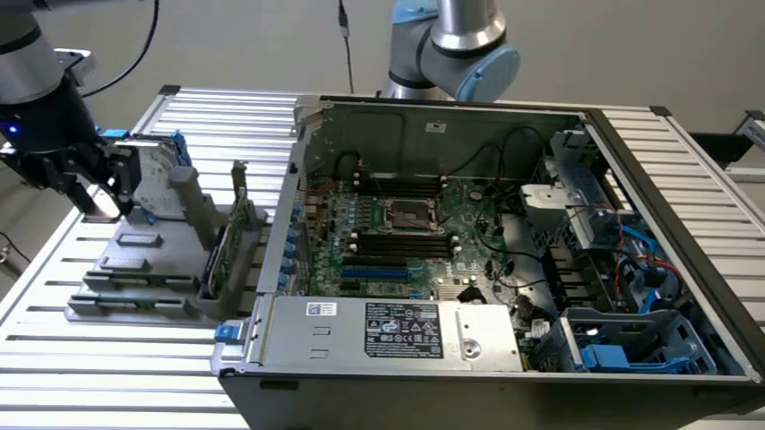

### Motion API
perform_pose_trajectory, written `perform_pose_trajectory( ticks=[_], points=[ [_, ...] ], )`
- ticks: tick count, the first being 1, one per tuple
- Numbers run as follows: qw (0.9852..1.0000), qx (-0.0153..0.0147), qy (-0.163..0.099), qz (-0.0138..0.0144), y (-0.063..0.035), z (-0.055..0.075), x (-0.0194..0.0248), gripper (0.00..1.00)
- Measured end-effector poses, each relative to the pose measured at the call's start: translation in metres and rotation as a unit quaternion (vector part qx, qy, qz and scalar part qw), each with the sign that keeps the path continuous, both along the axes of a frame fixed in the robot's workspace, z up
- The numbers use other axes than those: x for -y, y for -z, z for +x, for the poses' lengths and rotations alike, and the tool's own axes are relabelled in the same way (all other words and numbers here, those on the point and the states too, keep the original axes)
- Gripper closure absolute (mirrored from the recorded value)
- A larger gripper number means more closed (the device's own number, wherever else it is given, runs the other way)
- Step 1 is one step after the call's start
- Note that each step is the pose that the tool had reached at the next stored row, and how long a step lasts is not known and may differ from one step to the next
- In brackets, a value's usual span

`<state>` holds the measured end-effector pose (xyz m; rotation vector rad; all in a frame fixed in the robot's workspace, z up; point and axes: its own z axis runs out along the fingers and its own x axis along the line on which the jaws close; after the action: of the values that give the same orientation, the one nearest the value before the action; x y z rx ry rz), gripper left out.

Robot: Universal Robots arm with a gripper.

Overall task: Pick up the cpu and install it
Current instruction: 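Pick up the cpu and move it towards the insertion slot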

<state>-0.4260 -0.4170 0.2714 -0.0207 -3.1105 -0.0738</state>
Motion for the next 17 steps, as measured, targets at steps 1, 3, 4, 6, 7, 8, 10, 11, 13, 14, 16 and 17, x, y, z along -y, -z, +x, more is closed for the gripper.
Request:
perform_pose_trajectory(
  ticks=[1,3,4,6,7,8,10,11,13,14,16,17],
  points=[
    [1.0000,0.0000,0.000,0.0000,-0.0045,0.002,-0.0001,0.45],
    [1.0000,-0.0001,0.000,0.0000,-0.0136,0.006,-0.0003,0.45],
    [1.0000,0.0001,0.000,0.0001,-0.0179,0.009,-0.0004,0.45],
    [1.0000,0.0000,0.000,0.0000,-0.0269,0.016,-0.0005,0.45],
    [1.0000,0.0000,0.000,0.0001,-0.0318,0.020,-0.0005,0.45],
    [1.0000,0.0000,0.000,0.0000,-0.0364,0.024,-0.0006,0.45],
    [1.0000,0.0000,0.000,0.0000,-0.0455,0.033,-0.0008,0.45],
    [1.0000,0.0000,0.000,0.0001,-0.0499,0.037,-0.0008,0.45],
    [1.0000,-0.0001,0.000,0.0000,-0.0590,0.046,-0.0010,0.45],
    [1.0000,0.0000,0.000,0.0000,-0.0635,0.050,-0.0011,0.45],
    [1.0000,-0.0001,0.000,0.0000,-0.0729,0.060,-0.0014,0.45],
    [1.0000,0.0000,0.000,0.0000,-0.0773,0.064,-0.0016,0.45]
  ],
)
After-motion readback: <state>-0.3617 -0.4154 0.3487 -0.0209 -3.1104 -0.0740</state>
